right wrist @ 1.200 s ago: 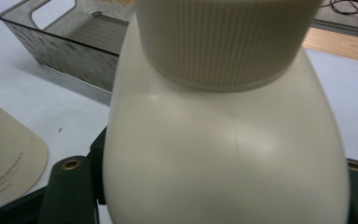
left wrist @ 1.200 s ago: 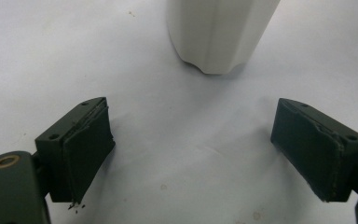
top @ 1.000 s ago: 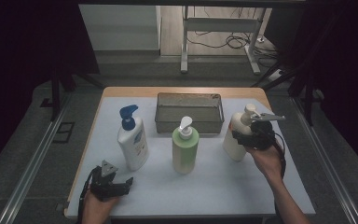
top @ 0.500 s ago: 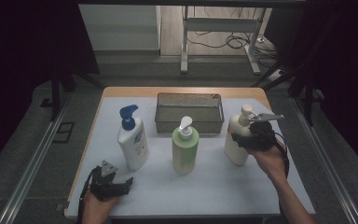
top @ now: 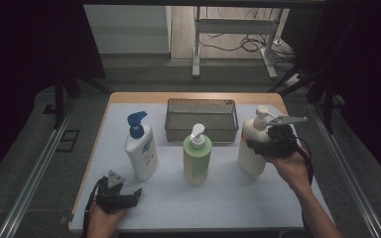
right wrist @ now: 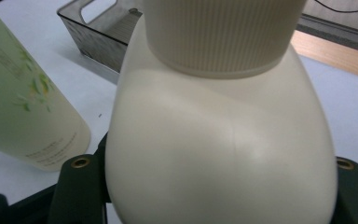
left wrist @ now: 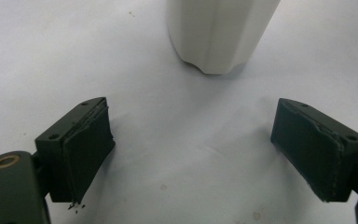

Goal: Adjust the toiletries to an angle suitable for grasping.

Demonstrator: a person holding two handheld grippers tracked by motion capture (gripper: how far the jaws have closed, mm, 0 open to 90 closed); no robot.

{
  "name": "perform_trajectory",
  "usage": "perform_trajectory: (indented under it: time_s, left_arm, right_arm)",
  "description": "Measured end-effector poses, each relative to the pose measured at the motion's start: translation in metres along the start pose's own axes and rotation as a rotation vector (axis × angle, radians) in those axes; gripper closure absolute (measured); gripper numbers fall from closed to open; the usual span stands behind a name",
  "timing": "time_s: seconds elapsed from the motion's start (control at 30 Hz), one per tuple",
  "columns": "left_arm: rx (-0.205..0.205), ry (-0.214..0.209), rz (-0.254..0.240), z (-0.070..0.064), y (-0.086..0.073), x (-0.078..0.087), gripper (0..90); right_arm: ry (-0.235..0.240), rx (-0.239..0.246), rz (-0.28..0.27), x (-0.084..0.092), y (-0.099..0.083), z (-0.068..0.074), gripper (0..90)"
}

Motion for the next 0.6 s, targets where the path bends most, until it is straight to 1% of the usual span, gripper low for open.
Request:
perform_trajectory:
  time_s: [0.1, 0.23, 0.3, 0.53, 0.6]
  left_arm:
    - [-0.008, -0.001, 0.001, 0.001, 0.0, 0.0, 11.9]
    - [-0.004, 0.0, -0.001, 0.0, 0.0, 0.0, 11.9]
    - [-0.008, 0.0, 0.002, 0.001, 0.0, 0.0, 11.9]
    - [-0.004, 0.0, -0.001, 0.0, 0.0, 0.0, 11.9]
    - [-0.004, -0.001, 0.0, 0.0, 0.0, 0.0, 11.9]
  right_arm:
    - [0.007, 0.005, -0.009, 0.005, 0.01, 0.004, 36.7]
    - [0.018, 0.008, -0.014, 0.008, 0.017, 0.007, 36.7]
    - [0.024, 0.011, -0.019, 0.01, 0.022, 0.009, 36.7]
    - [0.039, 0.018, -0.027, 0.009, 0.039, 0.014, 36.7]
    - [0.043, 0.026, -0.036, 0.007, 0.046, 0.016, 36.7]
Point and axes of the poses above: each handheld gripper's, and its own axes: x roughly backward along the jaws, y roughly out of its top, z roughly to its left, the point moved 7 cm from there along -x, roughly forward along the jaws, and after that the axes turned 14 degrees about y, right-handed, at the moved point
